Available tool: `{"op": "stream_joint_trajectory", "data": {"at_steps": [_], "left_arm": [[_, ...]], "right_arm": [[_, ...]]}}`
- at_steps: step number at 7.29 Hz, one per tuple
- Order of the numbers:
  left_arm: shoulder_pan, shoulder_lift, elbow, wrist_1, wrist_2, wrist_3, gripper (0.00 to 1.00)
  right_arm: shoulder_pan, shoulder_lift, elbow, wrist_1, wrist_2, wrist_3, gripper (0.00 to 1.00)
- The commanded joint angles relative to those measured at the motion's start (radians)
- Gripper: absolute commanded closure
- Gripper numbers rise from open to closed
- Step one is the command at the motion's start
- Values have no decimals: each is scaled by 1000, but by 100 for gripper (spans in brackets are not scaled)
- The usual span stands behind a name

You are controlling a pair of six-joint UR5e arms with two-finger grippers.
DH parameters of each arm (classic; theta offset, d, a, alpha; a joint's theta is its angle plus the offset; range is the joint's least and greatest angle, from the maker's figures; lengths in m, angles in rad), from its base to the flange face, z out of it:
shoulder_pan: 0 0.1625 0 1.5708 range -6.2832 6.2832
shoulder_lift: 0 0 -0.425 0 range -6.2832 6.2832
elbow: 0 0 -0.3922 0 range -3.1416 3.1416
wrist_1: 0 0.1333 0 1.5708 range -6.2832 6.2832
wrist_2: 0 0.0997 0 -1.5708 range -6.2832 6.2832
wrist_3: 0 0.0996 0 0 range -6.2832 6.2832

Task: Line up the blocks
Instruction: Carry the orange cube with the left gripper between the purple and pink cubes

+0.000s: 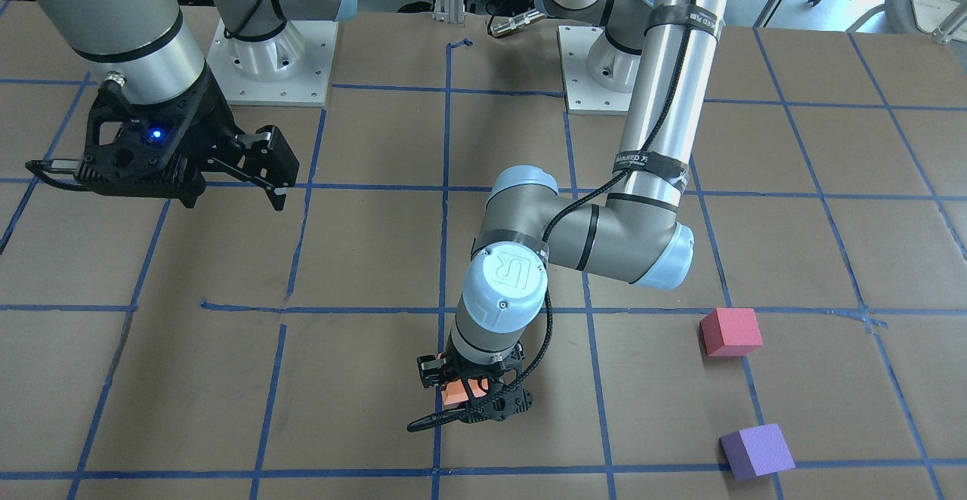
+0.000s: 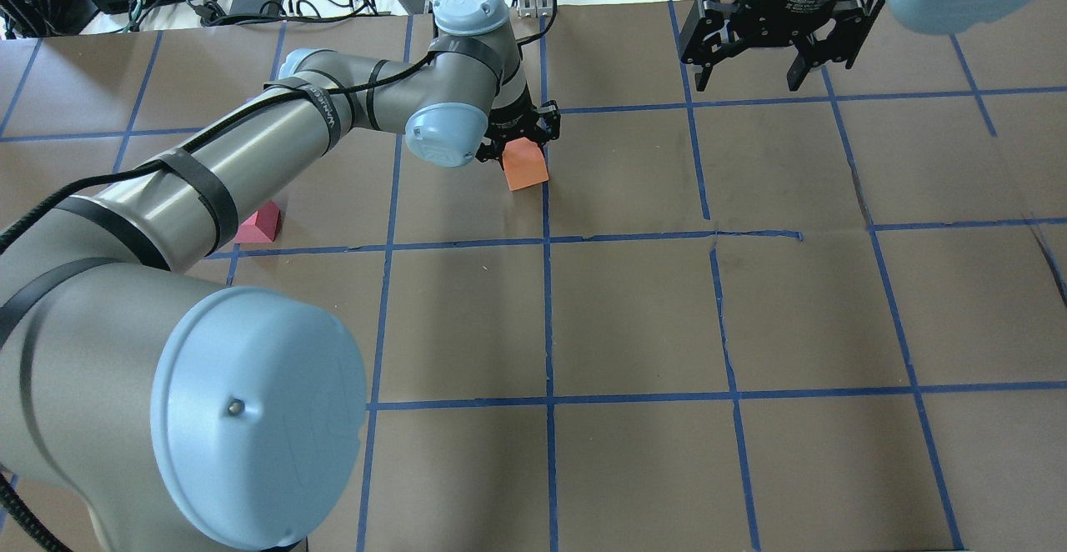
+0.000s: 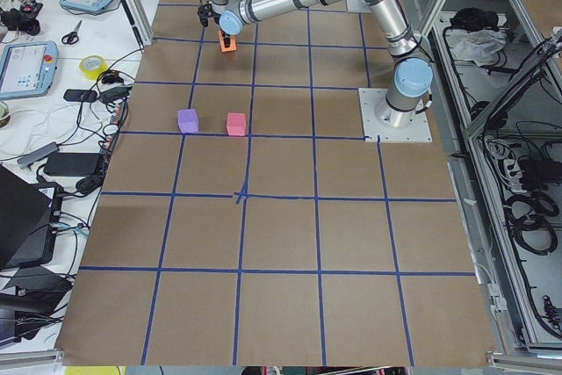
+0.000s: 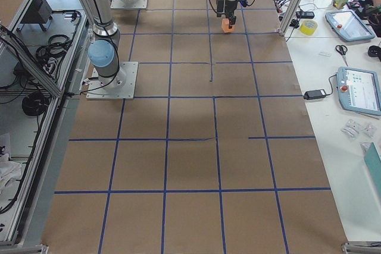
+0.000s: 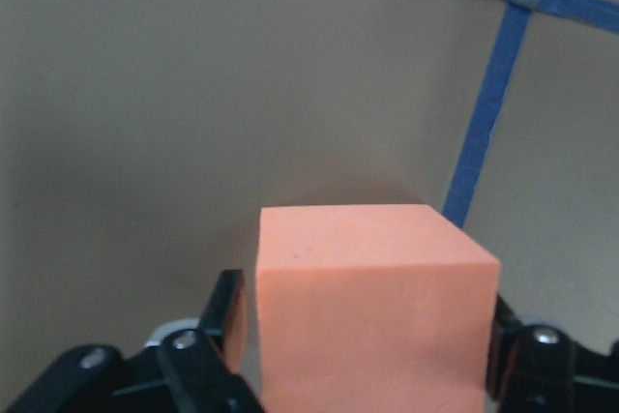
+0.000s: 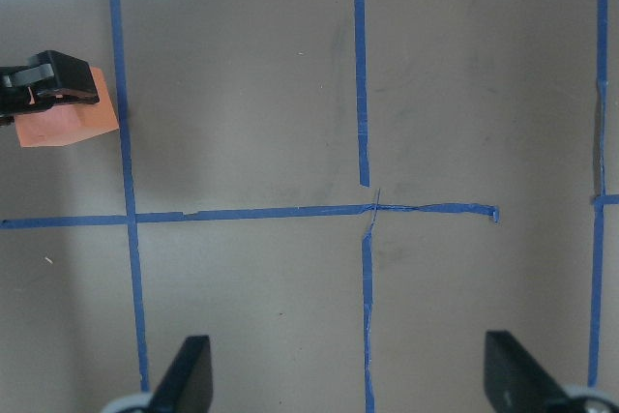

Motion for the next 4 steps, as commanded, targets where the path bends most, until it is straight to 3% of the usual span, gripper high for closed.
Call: {"op": "stream_joint_trajectory", "data": {"at_steps": [1, 4], "left_arm": [[63, 37, -7, -96, -7, 50, 100], [204, 103, -2, -198, 63, 246, 100]], "right_arm": [[0, 0, 0, -2, 1, 0, 0], [0, 2, 0, -2, 2, 5, 0]]}}
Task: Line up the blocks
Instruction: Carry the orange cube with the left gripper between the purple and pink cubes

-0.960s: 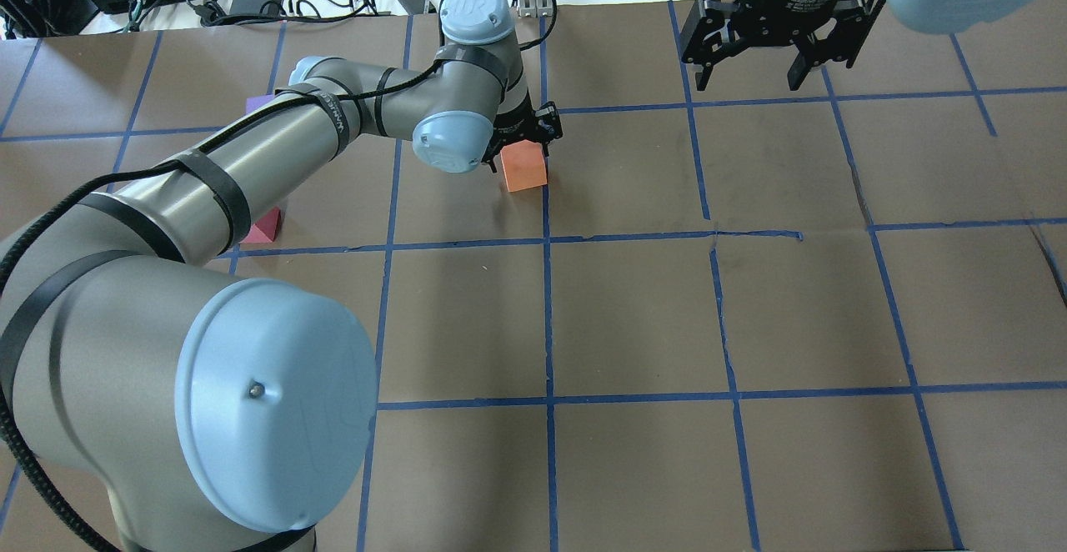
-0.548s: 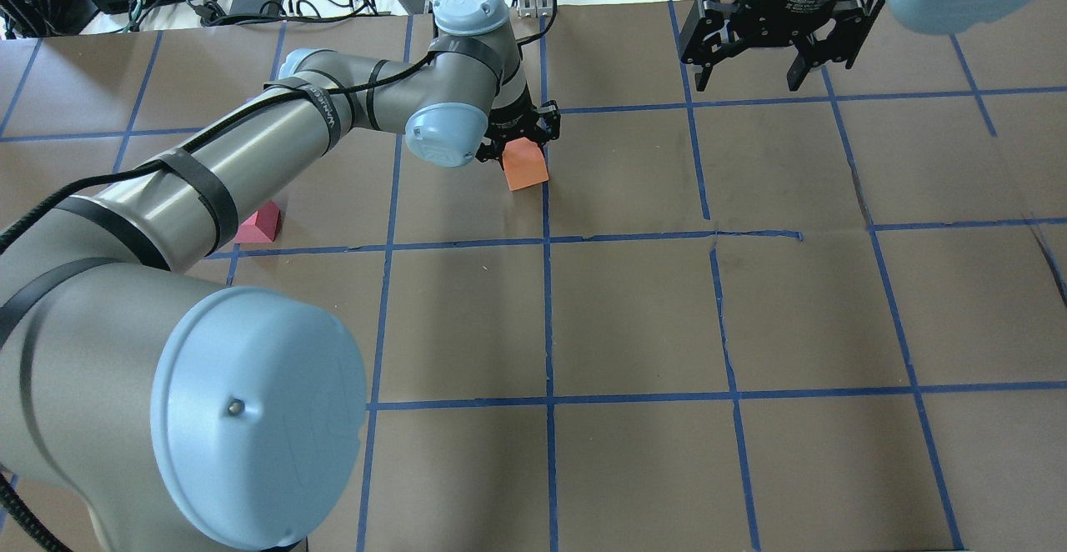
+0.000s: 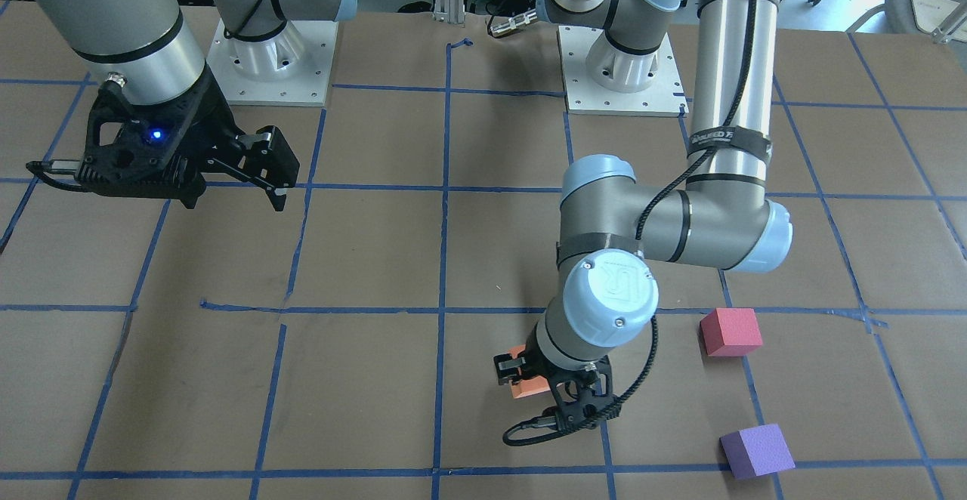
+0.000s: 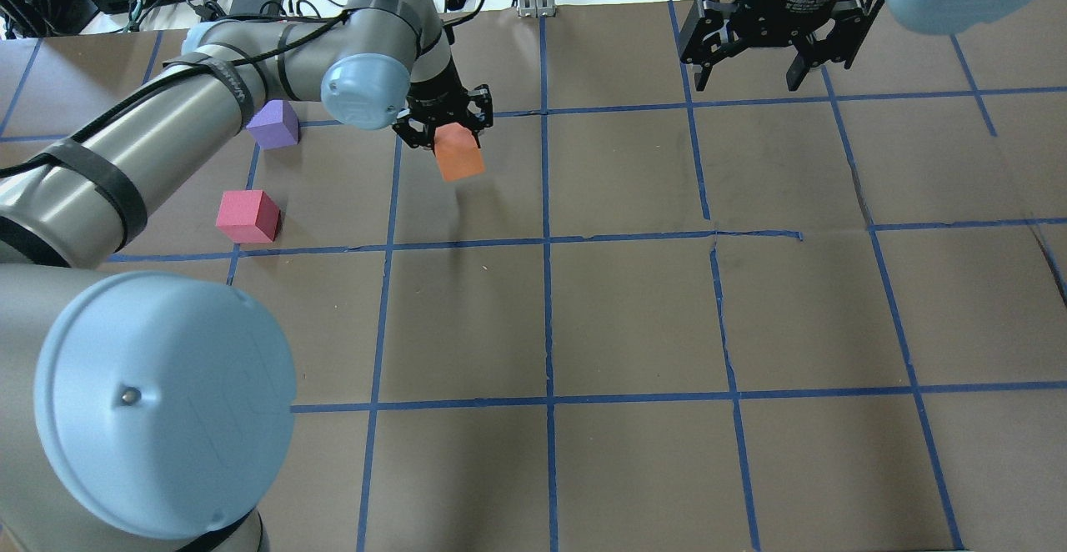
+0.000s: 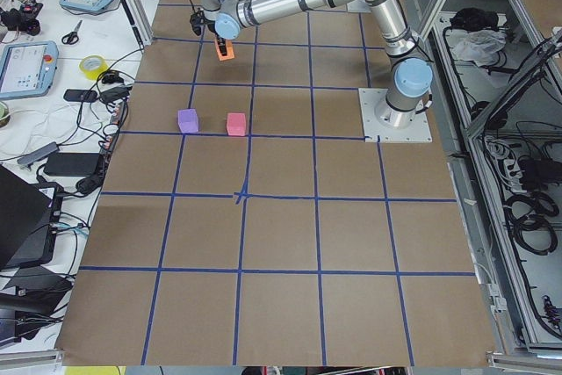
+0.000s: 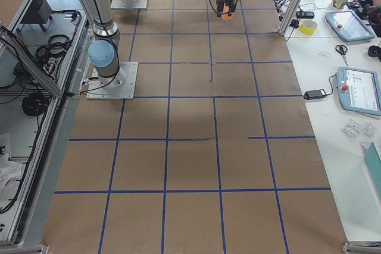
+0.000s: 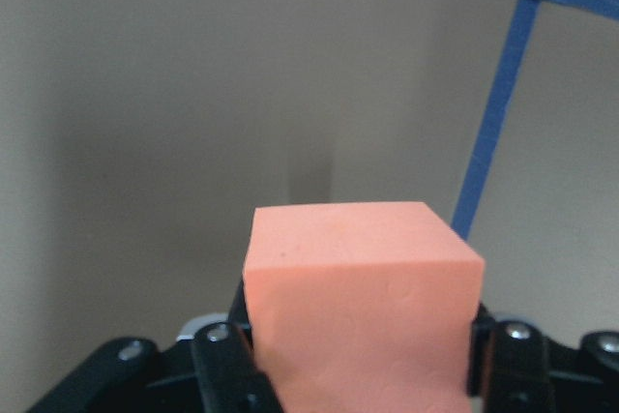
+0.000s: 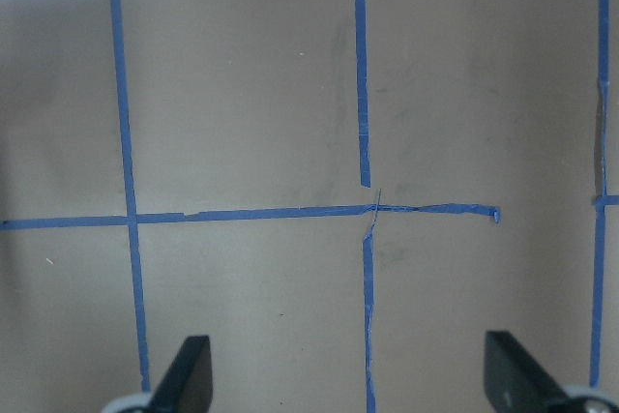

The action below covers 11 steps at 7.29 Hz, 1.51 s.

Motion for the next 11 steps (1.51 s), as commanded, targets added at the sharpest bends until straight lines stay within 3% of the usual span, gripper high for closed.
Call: {"op": "stream_joint_trajectory", "data": {"at_steps": [1, 5, 11], "left_arm": [[110, 44, -8, -28, 39, 169, 100], [262, 73, -37, -33, 75, 479, 100], [392, 38, -50, 19, 74, 692, 100]], "right_arm": [[0, 0, 0, 0, 4, 1, 0], [-2, 0, -2, -12, 2, 3, 0], [-2, 0, -2, -14, 2, 0, 0]]}}
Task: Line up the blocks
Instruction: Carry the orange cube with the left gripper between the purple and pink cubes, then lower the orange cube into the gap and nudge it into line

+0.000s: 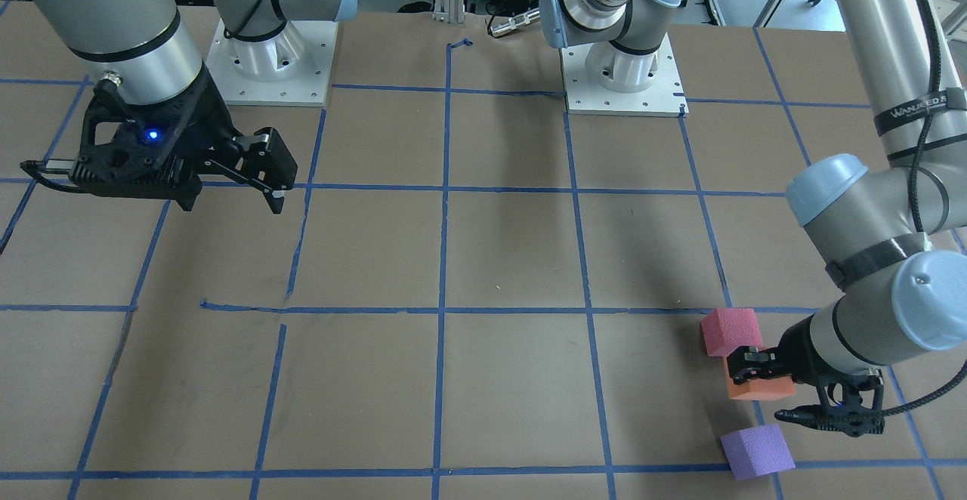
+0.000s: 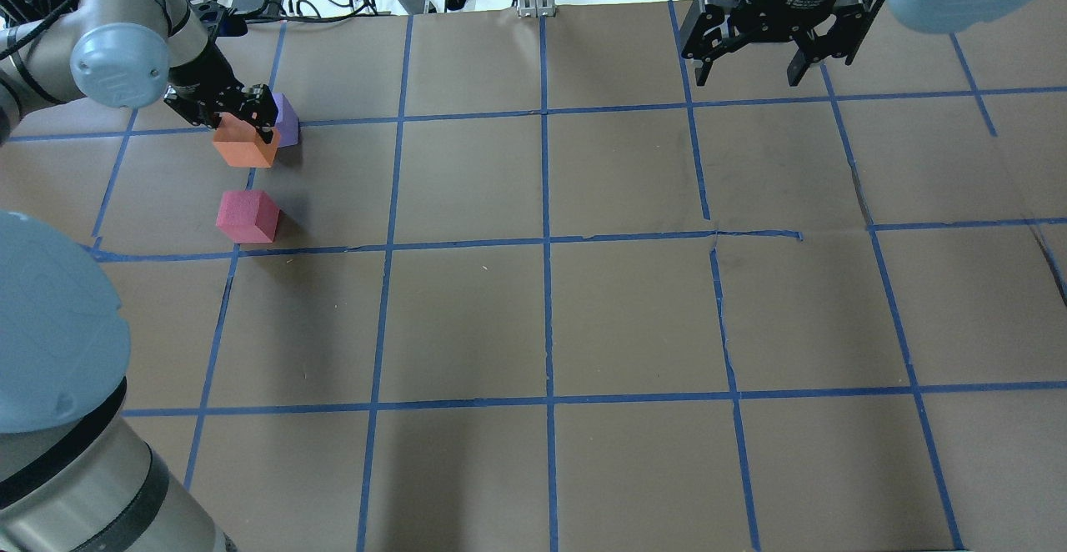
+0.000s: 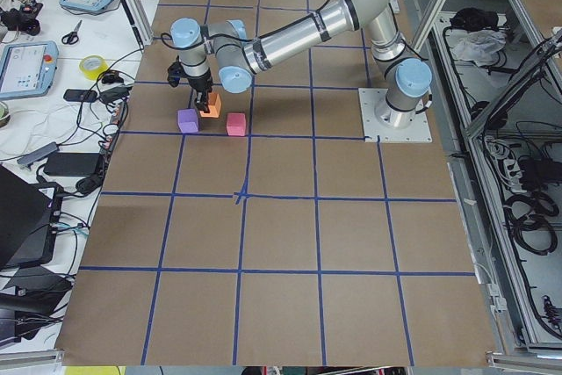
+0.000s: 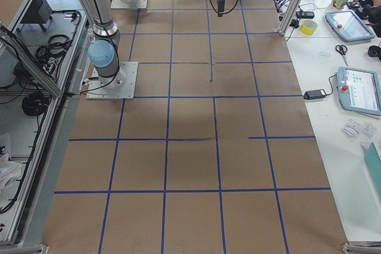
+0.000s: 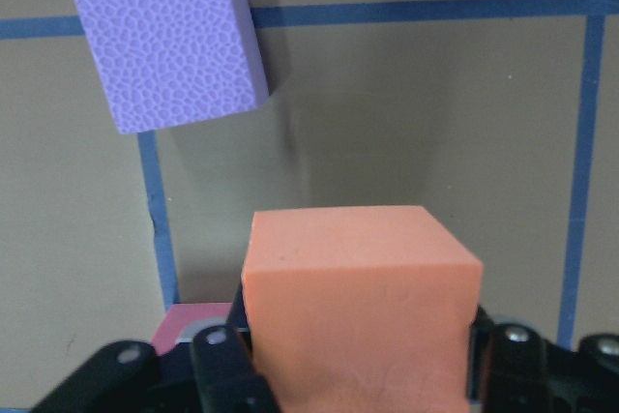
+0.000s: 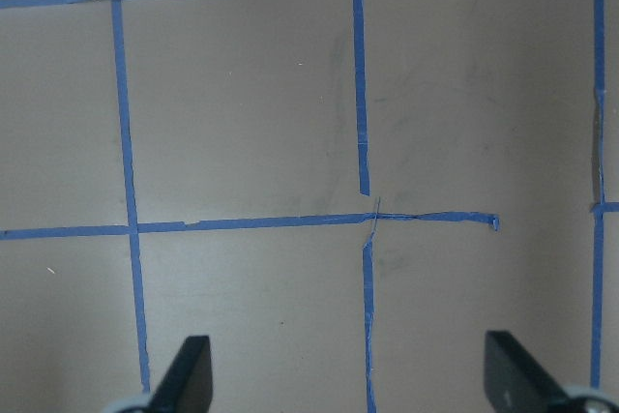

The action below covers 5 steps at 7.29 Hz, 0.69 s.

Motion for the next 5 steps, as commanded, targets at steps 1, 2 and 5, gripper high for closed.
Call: {"op": "stream_joint_trajectory", "data": {"at_steps": [1, 2, 5], "left_arm": [[10, -28, -21, 58, -5, 15, 100], [13, -41, -23, 66, -7, 15, 100], [16, -73, -21, 80, -8, 9, 100]], "right_arm": [[0, 0, 0, 0, 1, -2, 0], [0, 0, 0, 0, 1, -2, 0], [0, 0, 0, -2, 1, -1, 0]]}}
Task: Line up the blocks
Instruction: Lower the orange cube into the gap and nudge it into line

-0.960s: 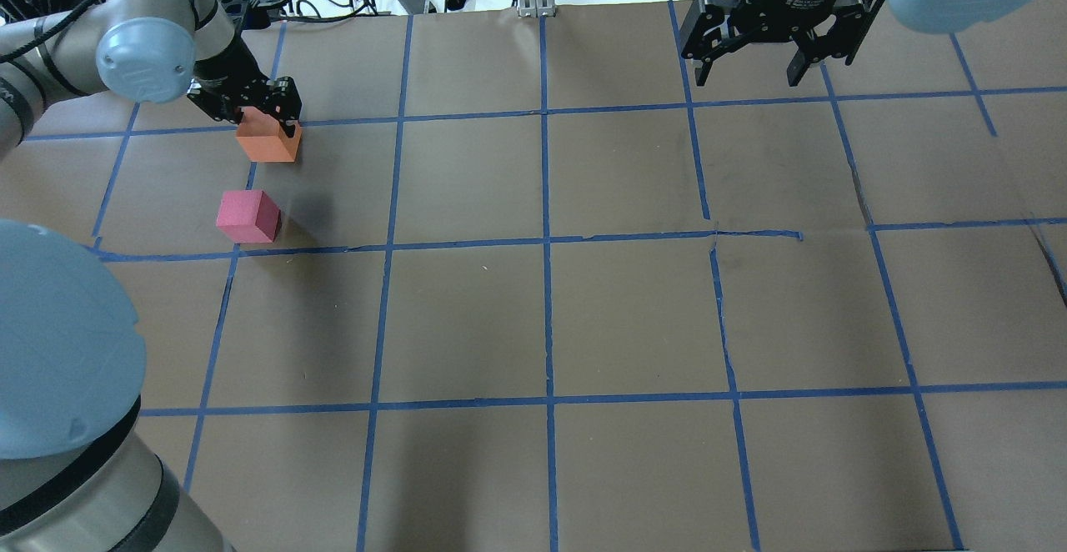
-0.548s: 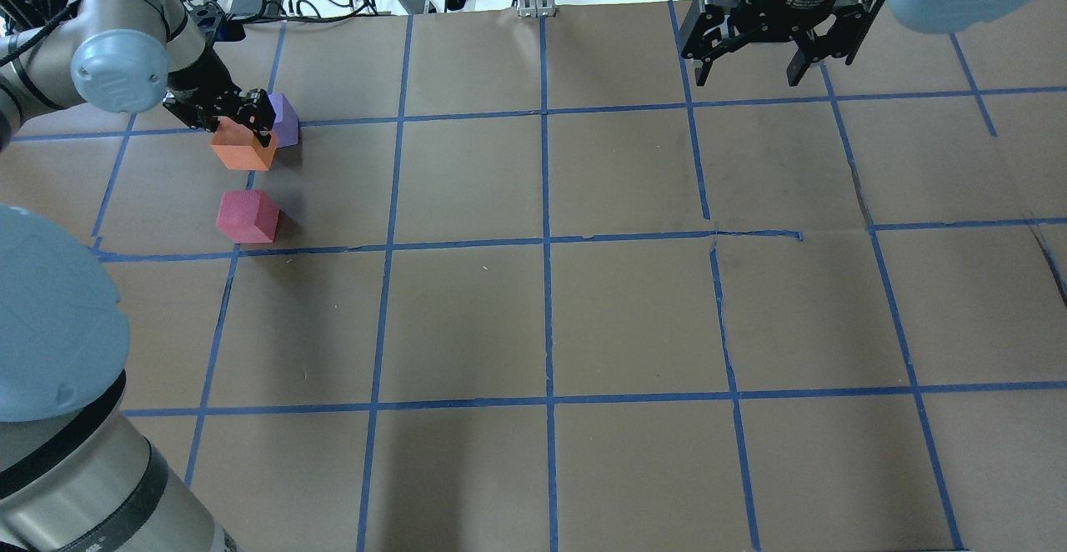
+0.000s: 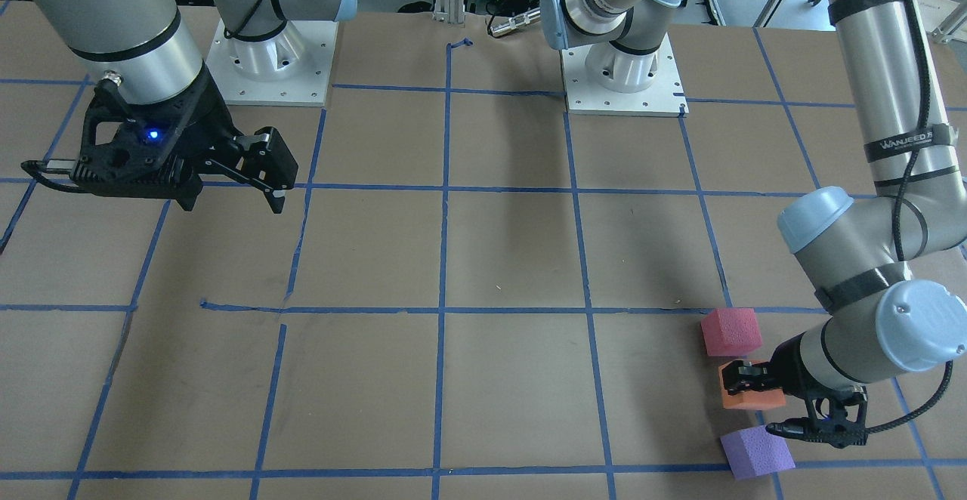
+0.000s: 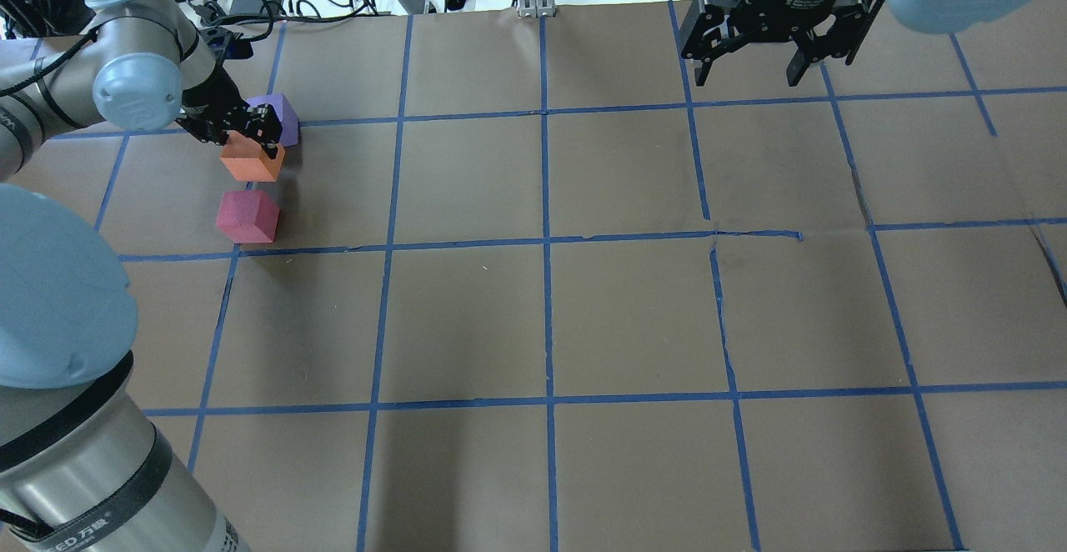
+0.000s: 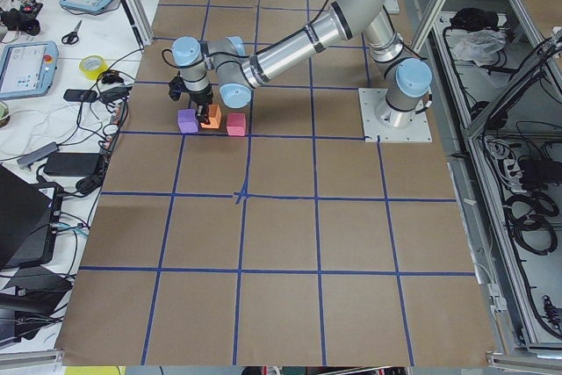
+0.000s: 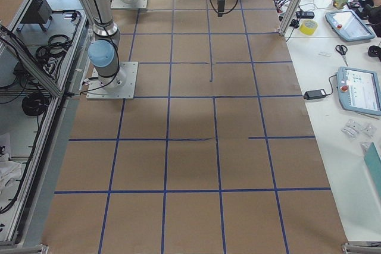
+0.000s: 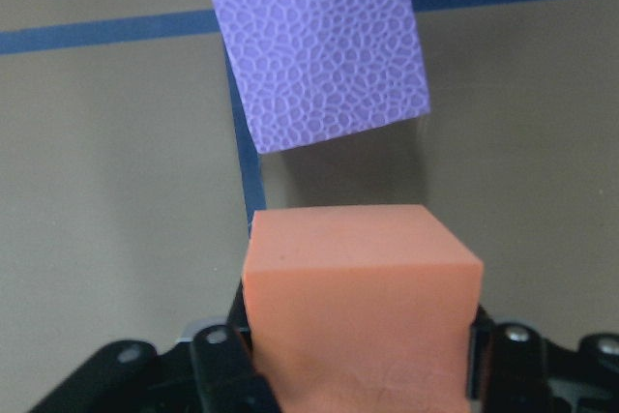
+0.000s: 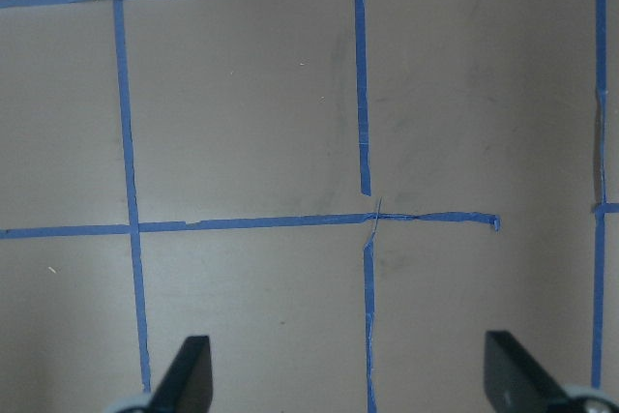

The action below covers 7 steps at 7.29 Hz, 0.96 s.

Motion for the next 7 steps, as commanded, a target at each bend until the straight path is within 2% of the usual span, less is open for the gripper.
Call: {"op": "stream_joint_trajectory", "data": {"at_steps": [1, 4, 5, 6, 7], "left_arm": [[2, -25, -2, 14, 1, -5, 100], [2, -26, -25, 17, 3, -8, 100], [3, -26, -29, 38, 6, -3, 95], [2, -26, -32, 40, 3, 0, 58], [2, -26, -39, 71, 9, 7, 45]], "right_arm": [[0, 0, 0, -1, 0, 1, 0], [0, 0, 0, 0, 0, 1, 0], [0, 0, 0, 0, 0, -1, 0], [0, 0, 0, 0, -2, -1, 0], [0, 0, 0, 0, -2, -1, 0]]}}
